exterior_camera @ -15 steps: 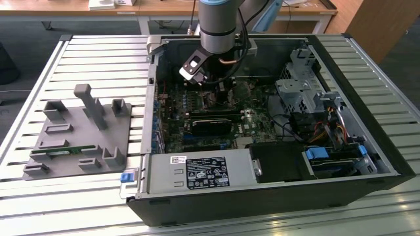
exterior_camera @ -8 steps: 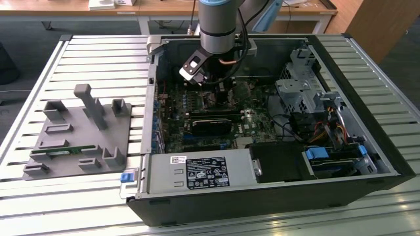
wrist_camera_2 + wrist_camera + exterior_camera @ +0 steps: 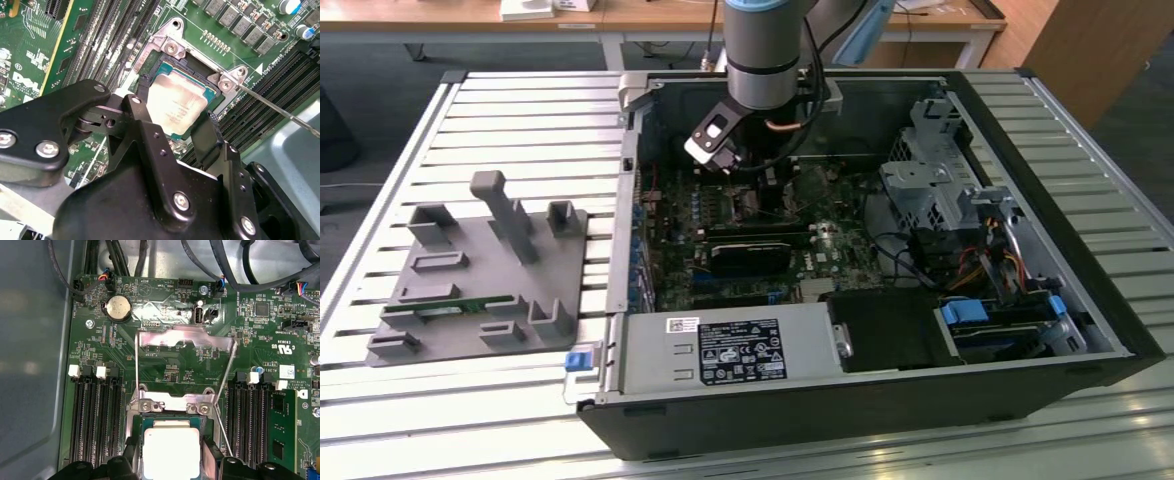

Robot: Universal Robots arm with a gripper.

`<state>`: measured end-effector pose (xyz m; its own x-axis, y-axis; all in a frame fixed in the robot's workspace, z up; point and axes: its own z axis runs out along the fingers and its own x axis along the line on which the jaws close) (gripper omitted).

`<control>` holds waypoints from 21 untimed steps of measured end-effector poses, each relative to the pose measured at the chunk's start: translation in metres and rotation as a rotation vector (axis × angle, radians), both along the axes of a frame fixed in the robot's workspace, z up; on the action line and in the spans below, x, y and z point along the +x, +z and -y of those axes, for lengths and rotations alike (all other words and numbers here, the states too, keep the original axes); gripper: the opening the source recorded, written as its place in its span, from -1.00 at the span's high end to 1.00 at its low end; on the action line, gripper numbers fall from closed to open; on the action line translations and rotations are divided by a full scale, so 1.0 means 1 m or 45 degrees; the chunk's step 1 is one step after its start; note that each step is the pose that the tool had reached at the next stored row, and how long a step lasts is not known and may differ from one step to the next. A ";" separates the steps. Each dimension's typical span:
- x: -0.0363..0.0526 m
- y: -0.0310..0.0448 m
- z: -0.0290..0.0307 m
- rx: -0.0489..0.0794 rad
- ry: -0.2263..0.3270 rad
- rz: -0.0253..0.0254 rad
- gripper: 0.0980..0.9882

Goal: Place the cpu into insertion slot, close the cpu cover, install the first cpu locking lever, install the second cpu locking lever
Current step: 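Place the cpu into insertion slot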

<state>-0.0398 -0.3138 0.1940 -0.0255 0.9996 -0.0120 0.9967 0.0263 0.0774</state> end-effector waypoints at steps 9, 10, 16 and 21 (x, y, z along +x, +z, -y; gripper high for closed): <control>0.0000 0.0002 0.0000 -0.001 0.000 -0.0003 -0.15; 0.0000 0.0002 0.0001 -0.001 0.000 -0.0004 -0.12; 0.0000 0.0030 0.0001 -0.001 0.000 -0.0004 0.02; -0.0003 0.0024 0.0005 -0.003 -0.014 -0.0003 0.02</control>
<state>-0.0401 -0.3144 0.1965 -0.0144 0.9998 -0.0141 0.9969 0.0155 0.0771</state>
